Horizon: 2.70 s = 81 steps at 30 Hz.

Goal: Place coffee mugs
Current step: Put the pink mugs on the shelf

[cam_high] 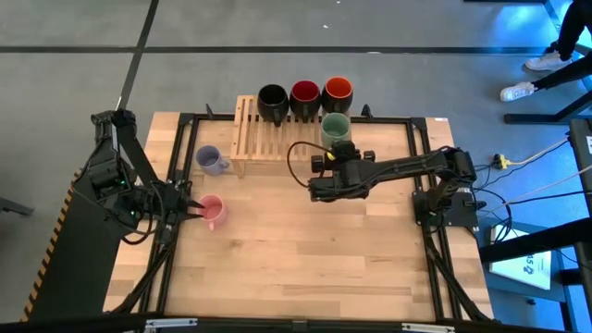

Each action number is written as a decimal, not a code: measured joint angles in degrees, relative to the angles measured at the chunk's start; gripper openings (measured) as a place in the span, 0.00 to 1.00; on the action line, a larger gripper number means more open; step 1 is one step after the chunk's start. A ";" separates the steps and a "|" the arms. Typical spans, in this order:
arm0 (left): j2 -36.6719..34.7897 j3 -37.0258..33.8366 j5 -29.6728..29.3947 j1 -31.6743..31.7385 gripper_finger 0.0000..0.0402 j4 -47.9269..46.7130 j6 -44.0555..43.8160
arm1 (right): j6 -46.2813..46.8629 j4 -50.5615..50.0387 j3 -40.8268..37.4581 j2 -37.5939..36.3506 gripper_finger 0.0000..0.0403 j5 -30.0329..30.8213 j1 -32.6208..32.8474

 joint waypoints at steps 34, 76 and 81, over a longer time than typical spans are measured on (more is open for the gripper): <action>0.01 0.00 0.48 -0.02 0.24 -0.02 0.24 | -51.88 64.08 20.21 21.38 0.58 -25.84 14.59; 8.13 -3.97 14.43 1.36 0.24 0.32 -16.92 | -55.09 61.79 46.90 48.95 0.58 -40.94 14.36; 8.59 -4.11 20.77 5.98 0.27 -10.88 -29.48 | -58.85 53.76 47.01 45.61 0.58 -39.15 15.99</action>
